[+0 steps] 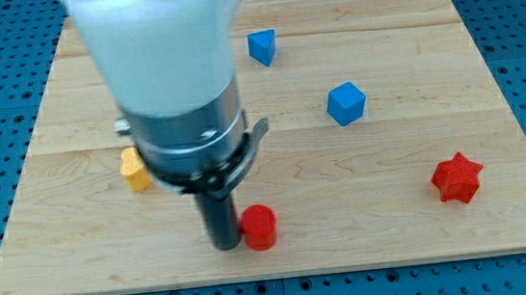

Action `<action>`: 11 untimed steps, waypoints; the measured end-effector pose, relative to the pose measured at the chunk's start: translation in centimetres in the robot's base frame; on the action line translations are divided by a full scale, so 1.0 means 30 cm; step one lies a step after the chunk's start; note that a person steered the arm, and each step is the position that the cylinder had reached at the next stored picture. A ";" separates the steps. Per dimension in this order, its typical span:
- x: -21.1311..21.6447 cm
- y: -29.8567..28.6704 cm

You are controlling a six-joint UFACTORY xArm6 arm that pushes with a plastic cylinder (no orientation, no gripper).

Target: Put the blue cube diagonally top right to the red circle

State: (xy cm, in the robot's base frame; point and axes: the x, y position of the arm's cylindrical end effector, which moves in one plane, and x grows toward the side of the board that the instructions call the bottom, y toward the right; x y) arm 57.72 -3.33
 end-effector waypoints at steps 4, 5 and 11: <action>-0.326 0.301; -0.490 0.420; -0.711 0.603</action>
